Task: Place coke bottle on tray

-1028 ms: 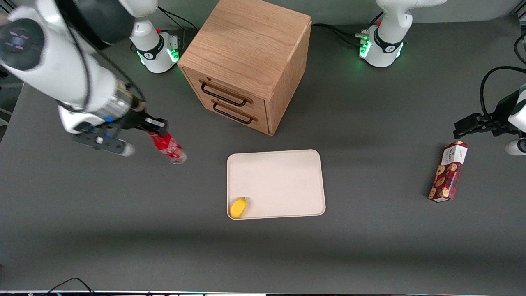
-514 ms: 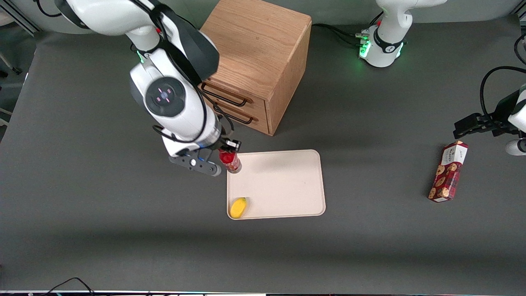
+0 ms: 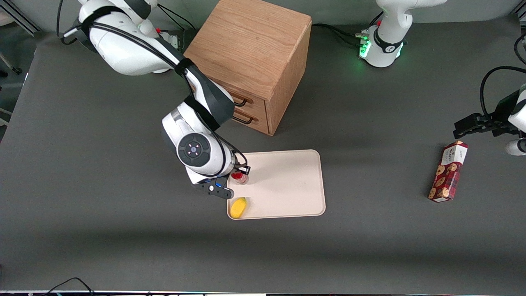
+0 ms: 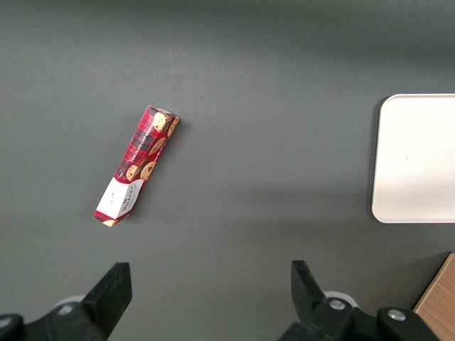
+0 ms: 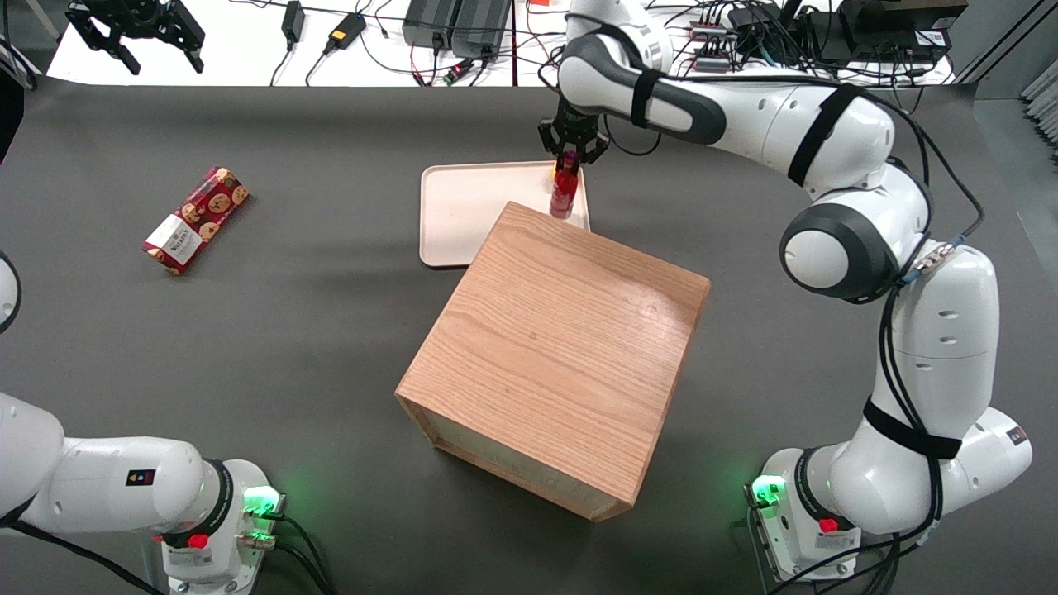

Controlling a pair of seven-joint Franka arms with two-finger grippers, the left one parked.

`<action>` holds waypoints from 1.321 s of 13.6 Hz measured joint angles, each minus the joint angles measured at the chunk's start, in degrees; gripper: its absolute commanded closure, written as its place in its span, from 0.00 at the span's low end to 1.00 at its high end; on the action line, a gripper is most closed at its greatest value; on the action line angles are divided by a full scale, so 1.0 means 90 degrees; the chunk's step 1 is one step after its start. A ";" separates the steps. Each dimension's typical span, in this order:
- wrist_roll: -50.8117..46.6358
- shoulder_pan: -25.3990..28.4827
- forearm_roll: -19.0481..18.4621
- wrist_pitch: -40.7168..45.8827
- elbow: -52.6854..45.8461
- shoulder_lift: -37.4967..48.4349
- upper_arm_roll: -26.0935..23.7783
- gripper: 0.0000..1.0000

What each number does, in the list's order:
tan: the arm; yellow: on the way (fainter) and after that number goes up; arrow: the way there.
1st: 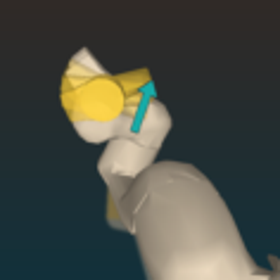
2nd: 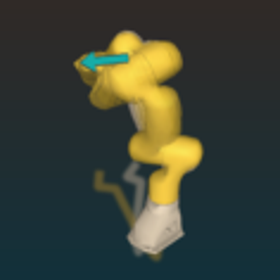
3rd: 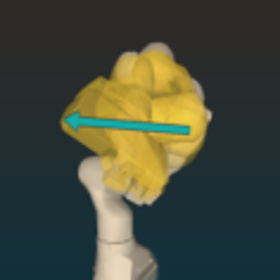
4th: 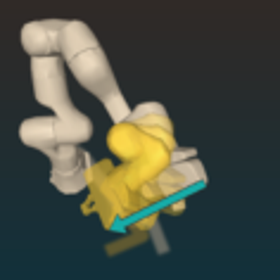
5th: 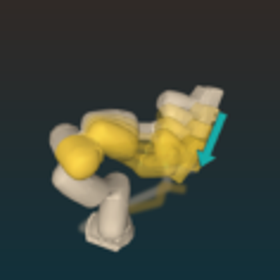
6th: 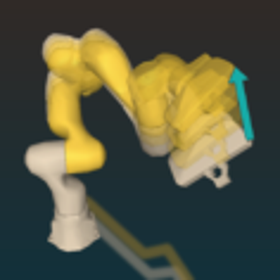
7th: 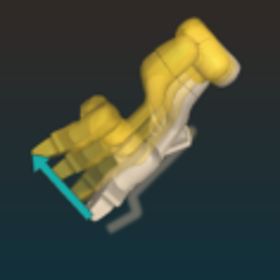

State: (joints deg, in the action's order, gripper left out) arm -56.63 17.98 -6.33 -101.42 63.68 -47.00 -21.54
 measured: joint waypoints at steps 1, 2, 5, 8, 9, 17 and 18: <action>0.0000 0.0009 -0.0030 0.0000 0.0033 -0.0048 -0.0003 1.00; 0.0004 0.0015 -0.0079 0.0000 0.0068 -0.0070 -0.0006 1.00; 0.0033 0.0008 -0.0160 0.0000 0.0179 -0.0074 -0.0006 0.00; 0.0122 -0.0005 -0.0172 0.0000 0.0168 -0.0057 -0.0019 0.00; 0.0145 -0.0007 -0.0183 -0.0001 0.0171 -0.0026 -0.0026 0.00; 0.2549 -0.0685 -0.0290 0.0311 0.1766 0.2681 0.0805 0.00; 0.2887 -0.0918 -0.0290 0.0321 0.2098 0.3014 0.0914 0.00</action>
State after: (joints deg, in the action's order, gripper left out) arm -30.65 9.72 -8.94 -98.53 82.57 -19.87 -13.31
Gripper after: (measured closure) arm 0.000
